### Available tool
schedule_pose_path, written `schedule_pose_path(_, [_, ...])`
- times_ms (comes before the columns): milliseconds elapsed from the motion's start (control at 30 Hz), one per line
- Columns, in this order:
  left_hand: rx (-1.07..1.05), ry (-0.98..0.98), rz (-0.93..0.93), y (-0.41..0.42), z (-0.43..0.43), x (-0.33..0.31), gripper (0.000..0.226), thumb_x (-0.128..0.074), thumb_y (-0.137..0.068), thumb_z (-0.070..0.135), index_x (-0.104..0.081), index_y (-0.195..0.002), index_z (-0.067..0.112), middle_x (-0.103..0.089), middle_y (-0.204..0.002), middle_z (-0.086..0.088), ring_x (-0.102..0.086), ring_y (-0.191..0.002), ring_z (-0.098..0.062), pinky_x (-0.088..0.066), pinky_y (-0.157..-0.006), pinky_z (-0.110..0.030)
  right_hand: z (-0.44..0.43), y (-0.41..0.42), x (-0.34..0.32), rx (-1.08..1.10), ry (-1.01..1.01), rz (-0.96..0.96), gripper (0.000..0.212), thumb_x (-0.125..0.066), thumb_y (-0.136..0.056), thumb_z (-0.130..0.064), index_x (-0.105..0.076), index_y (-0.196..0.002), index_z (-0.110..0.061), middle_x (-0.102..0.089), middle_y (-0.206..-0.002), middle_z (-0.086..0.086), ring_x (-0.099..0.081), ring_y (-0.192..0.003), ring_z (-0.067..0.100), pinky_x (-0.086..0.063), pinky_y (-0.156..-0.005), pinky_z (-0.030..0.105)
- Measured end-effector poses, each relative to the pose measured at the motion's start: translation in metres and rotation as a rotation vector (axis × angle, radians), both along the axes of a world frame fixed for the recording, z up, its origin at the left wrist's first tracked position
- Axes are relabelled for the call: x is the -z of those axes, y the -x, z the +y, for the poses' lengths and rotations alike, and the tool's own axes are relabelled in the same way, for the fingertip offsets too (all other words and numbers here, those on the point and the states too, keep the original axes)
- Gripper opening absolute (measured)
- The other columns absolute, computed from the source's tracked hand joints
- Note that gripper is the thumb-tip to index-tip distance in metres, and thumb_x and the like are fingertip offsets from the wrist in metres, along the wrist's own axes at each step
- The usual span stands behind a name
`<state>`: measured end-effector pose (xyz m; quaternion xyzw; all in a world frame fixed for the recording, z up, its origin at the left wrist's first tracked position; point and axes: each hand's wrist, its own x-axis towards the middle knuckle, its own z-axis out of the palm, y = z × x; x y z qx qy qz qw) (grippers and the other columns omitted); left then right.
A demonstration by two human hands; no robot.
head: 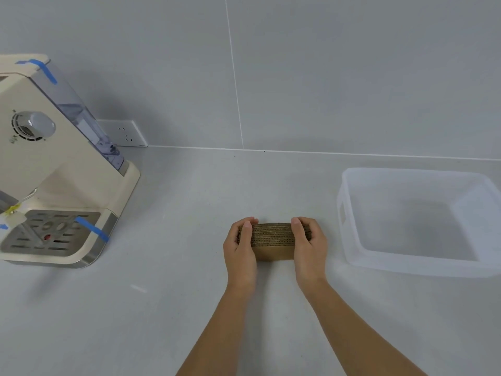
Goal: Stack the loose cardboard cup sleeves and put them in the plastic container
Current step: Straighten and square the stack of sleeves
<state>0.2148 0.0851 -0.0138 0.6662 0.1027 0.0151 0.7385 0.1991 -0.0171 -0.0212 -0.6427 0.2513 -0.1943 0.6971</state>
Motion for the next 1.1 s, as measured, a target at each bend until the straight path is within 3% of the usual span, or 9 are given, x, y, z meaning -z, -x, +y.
schedule_pose_path(133, [0.006,0.004,-0.004,-0.001,0.001,-0.004,0.027,-0.044,-0.095,0.023,-0.067,-0.082,0.027,-0.068,-0.086,0.011,-0.057,-0.073,0.012,-0.042,-0.06,-0.003,0.004,-0.001,-0.005,0.006,-0.036,-0.027,0.019,-0.055,-0.089,-0.03,-0.058,-0.072,-0.022,-0.056,-0.068,-0.013,-0.052,-0.066,0.001,-0.042,-0.061,0.011])
schedule_pose_path(267, [-0.025,0.032,-0.033,0.0,0.003,-0.004,0.025,-0.044,-0.095,0.025,-0.067,-0.084,0.029,-0.069,-0.083,0.017,-0.059,-0.081,0.006,-0.045,-0.065,-0.007,0.003,0.001,-0.009,-0.031,0.017,-0.098,0.019,-0.055,-0.089,-0.027,-0.058,-0.07,-0.027,-0.058,-0.063,-0.02,-0.051,-0.063,-0.007,-0.041,-0.06,0.007])
schedule_pose_path(400, [-0.016,-0.008,0.003,0.004,0.0,0.002,0.02,-0.047,-0.094,0.022,-0.064,-0.083,0.022,-0.064,-0.084,0.008,-0.057,-0.076,0.002,-0.043,-0.063,-0.006,0.001,0.007,0.0,-0.036,0.003,-0.031,0.019,-0.053,-0.091,-0.027,-0.058,-0.073,-0.022,-0.057,-0.069,-0.011,-0.052,-0.068,0.004,-0.041,-0.064,0.016])
schedule_pose_path(567, [-0.023,-0.017,-0.001,0.007,0.002,0.006,0.021,-0.046,-0.094,0.021,-0.061,-0.079,0.02,-0.061,-0.079,0.008,-0.056,-0.069,0.004,-0.043,-0.061,-0.007,-0.002,0.009,0.005,-0.062,0.024,-0.052,0.021,-0.054,-0.088,-0.029,-0.057,-0.068,-0.028,-0.057,-0.061,-0.022,-0.05,-0.061,-0.004,-0.04,-0.058,0.007])
schedule_pose_path(733, [0.062,-0.061,-0.022,0.011,0.006,0.007,0.021,-0.045,-0.095,0.025,-0.059,-0.08,0.02,-0.059,-0.077,0.009,-0.054,-0.069,0.004,-0.042,-0.062,-0.007,-0.003,0.012,0.009,-0.076,0.035,-0.07,0.025,-0.051,-0.089,-0.028,-0.054,-0.064,-0.029,-0.053,-0.059,-0.022,-0.045,-0.058,-0.003,-0.037,-0.057,0.007])
schedule_pose_path(867, [0.286,-0.103,-0.051,0.011,0.022,0.004,0.01,-0.054,-0.088,0.035,-0.058,-0.09,0.026,-0.062,-0.085,0.015,-0.057,-0.079,0.006,-0.042,-0.069,-0.007,-0.004,0.012,0.008,-0.094,0.045,-0.062,0.025,-0.051,-0.089,-0.03,-0.054,-0.064,-0.031,-0.054,-0.06,-0.021,-0.046,-0.059,-0.003,-0.037,-0.057,0.007])
schedule_pose_path(1000, [0.569,-0.175,-0.058,0.006,0.05,0.002,0.052,-0.075,-0.063,0.037,-0.054,-0.11,0.031,-0.065,-0.102,0.014,-0.061,-0.098,-0.005,-0.049,-0.08,-0.017,-0.005,0.012,0.008,-0.112,0.046,-0.044,0.025,-0.051,-0.091,-0.027,-0.054,-0.066,-0.029,-0.054,-0.059,-0.022,-0.045,-0.058,-0.005,-0.038,-0.057,0.007])
schedule_pose_path(1100, [0.659,-0.223,-0.06,-0.001,0.069,0.003,0.061,-0.081,-0.06,0.023,-0.055,-0.114,0.032,-0.066,-0.108,0.015,-0.061,-0.104,-0.008,-0.048,-0.085,-0.018,-0.006,0.012,0.008,-0.111,0.053,-0.041,0.025,-0.051,-0.091,-0.025,-0.053,-0.066,-0.027,-0.052,-0.058,-0.024,-0.044,-0.057,-0.007,-0.036,-0.057,0.005])
